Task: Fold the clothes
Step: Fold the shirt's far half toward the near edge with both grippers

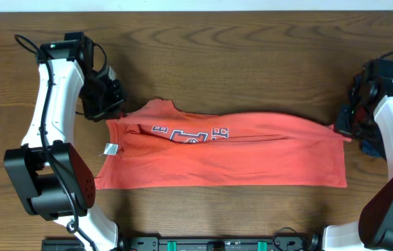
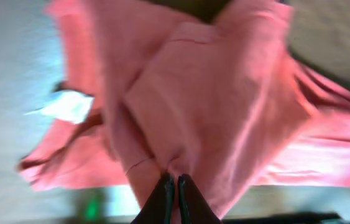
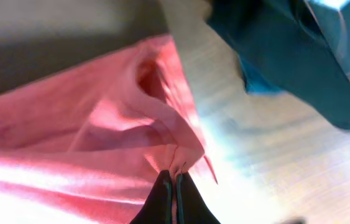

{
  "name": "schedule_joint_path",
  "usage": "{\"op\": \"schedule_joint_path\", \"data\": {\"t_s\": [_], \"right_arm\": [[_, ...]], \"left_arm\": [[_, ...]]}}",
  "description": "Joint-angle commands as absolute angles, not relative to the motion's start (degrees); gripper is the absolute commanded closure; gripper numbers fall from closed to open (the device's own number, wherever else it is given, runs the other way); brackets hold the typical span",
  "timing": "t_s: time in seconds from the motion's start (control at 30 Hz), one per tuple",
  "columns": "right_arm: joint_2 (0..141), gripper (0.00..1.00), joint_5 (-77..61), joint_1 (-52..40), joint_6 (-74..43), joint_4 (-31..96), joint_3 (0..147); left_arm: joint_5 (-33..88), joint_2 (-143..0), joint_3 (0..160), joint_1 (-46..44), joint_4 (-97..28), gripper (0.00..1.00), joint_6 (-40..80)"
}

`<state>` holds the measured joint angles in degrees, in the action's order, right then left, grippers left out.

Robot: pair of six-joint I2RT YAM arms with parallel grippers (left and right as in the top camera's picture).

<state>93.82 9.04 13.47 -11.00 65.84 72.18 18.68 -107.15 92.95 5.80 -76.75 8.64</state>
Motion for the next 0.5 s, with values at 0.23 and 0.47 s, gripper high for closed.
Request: {"op": "schedule_joint_path", "data": {"t_s": [0.23, 0.47], "right_arm": [[93.0, 0.99, 14.4, 17.8, -14.1, 70.0, 72.3], [93.0, 0.99, 11.1, 17.8, -14.1, 70.3, 72.1]], "left_arm": [[10.0, -106.6, 92.1, 6.7, -80.1, 0.94, 8.4], [10.0, -106.6, 89.0, 6.7, -80.1, 0.94, 8.4]]}}
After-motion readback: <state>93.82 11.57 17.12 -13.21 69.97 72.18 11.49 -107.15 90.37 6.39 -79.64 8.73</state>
